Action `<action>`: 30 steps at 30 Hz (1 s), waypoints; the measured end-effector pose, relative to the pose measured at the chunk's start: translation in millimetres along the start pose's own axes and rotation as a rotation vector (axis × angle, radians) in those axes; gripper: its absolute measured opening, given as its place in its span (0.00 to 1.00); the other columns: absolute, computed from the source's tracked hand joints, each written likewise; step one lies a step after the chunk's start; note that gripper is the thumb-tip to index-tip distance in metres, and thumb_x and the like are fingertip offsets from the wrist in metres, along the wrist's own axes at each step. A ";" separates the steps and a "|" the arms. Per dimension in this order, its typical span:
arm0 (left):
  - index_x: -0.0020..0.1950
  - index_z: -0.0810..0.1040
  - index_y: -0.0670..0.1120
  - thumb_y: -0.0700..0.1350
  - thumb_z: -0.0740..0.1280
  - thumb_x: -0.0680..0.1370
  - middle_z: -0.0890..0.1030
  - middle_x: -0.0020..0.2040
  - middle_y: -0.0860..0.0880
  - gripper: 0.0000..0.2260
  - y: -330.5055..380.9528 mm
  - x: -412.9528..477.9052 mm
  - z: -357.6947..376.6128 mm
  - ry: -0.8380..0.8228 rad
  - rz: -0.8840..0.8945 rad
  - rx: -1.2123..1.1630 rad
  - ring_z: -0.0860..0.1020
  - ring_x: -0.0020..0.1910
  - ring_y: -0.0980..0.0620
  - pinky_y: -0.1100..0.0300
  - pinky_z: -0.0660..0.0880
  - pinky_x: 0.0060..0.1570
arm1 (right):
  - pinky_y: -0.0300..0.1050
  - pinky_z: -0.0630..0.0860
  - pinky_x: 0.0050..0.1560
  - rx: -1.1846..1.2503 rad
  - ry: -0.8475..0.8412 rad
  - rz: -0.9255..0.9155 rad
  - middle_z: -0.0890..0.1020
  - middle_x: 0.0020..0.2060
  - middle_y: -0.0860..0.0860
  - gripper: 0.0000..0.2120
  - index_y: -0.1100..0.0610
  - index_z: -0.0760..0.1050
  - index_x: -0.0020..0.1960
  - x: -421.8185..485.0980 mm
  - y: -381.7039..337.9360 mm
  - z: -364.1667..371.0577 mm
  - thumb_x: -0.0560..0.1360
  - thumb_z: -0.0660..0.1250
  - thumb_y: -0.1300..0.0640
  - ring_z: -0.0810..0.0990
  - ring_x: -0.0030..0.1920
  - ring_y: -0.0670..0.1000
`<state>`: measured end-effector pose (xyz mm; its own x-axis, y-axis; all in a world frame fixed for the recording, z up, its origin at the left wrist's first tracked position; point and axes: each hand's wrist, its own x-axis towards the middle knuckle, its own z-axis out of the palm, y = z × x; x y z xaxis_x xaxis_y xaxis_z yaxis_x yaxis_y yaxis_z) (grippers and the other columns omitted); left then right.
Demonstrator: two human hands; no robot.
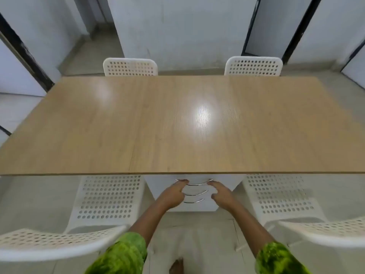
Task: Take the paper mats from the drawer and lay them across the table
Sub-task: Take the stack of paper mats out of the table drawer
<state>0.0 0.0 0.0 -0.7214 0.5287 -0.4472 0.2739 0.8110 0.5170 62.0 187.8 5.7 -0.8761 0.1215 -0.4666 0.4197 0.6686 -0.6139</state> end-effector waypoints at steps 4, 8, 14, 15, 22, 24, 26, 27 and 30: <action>0.78 0.44 0.45 0.34 0.53 0.76 0.45 0.79 0.48 0.32 -7.7 8.9 7.8 -0.091 -0.014 0.344 0.44 0.77 0.53 0.47 0.44 0.75 | 0.48 0.59 0.72 -0.384 -0.119 -0.029 0.49 0.77 0.50 0.35 0.53 0.49 0.77 12.4 -4.5 14.3 0.73 0.54 0.70 0.50 0.77 0.49; 0.77 0.41 0.45 0.34 0.53 0.76 0.42 0.79 0.47 0.33 -10.0 10.1 16.0 -0.101 -0.035 0.414 0.40 0.77 0.52 0.46 0.41 0.74 | 0.55 0.57 0.71 -0.643 -0.111 -0.020 0.43 0.77 0.50 0.38 0.54 0.42 0.77 17.0 -0.4 28.7 0.73 0.56 0.68 0.47 0.77 0.54; 0.77 0.43 0.43 0.36 0.55 0.76 0.44 0.78 0.45 0.33 4.2 -12.6 27.4 -0.137 -0.032 0.500 0.42 0.77 0.48 0.46 0.44 0.75 | 0.55 0.64 0.67 -0.675 -0.179 0.002 0.47 0.77 0.51 0.37 0.54 0.45 0.77 -0.1 -6.8 36.1 0.73 0.57 0.66 0.57 0.72 0.58; 0.77 0.46 0.44 0.36 0.55 0.76 0.48 0.78 0.44 0.31 6.0 -22.1 29.2 -0.137 -0.009 0.510 0.47 0.77 0.47 0.46 0.47 0.75 | 0.55 0.65 0.68 -0.657 -0.208 0.006 0.51 0.77 0.51 0.35 0.54 0.48 0.76 -6.2 -8.7 36.0 0.73 0.57 0.66 0.58 0.72 0.58; 0.41 0.79 0.44 0.42 0.58 0.72 0.78 0.39 0.48 0.11 11.9 -65.2 0.2 0.605 0.353 0.374 0.77 0.36 0.49 0.59 0.73 0.31 | 0.48 0.74 0.42 -0.189 0.189 -0.114 0.82 0.40 0.58 0.10 0.62 0.78 0.43 -38.6 -23.5 5.5 0.73 0.57 0.63 0.79 0.42 0.57; 0.52 0.78 0.43 0.48 0.52 0.78 0.79 0.50 0.45 0.17 15.7 -67.4 -4.7 0.357 0.146 0.281 0.78 0.49 0.45 0.55 0.72 0.46 | 0.47 0.70 0.37 -0.140 0.236 -0.079 0.77 0.34 0.56 0.08 0.60 0.73 0.38 -35.4 -9.0 6.7 0.73 0.56 0.61 0.74 0.37 0.55; 0.66 0.72 0.45 0.55 0.50 0.81 0.74 0.66 0.44 0.22 12.1 -72.1 5.6 -0.116 -0.119 0.076 0.72 0.64 0.45 0.53 0.67 0.61 | 0.47 0.73 0.38 -0.213 0.089 0.025 0.76 0.38 0.54 0.09 0.58 0.73 0.43 -34.0 3.8 12.4 0.72 0.55 0.57 0.74 0.39 0.53; 0.69 0.70 0.44 0.56 0.50 0.81 0.71 0.69 0.43 0.23 10.9 -76.5 13.0 -0.286 -0.216 0.003 0.70 0.67 0.45 0.54 0.65 0.63 | 0.46 0.74 0.41 -0.275 -0.032 0.071 0.78 0.42 0.54 0.11 0.59 0.75 0.48 -35.5 10.4 16.6 0.73 0.55 0.58 0.75 0.42 0.53; 0.60 0.77 0.42 0.53 0.54 0.81 0.77 0.62 0.41 0.19 4.9 -87.5 34.1 -0.322 -0.230 0.002 0.75 0.55 0.46 0.56 0.68 0.53 | 0.43 0.72 0.46 -0.365 -0.327 0.182 0.81 0.54 0.57 0.14 0.63 0.77 0.57 -51.2 20.9 24.4 0.76 0.57 0.62 0.79 0.48 0.56</action>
<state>86.1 -33.7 16.8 -0.5279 0.3846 -0.7572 0.1302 0.9177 0.3754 121.4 177.7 1.2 -0.6522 0.0630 -0.7555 0.3973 0.8771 -0.2698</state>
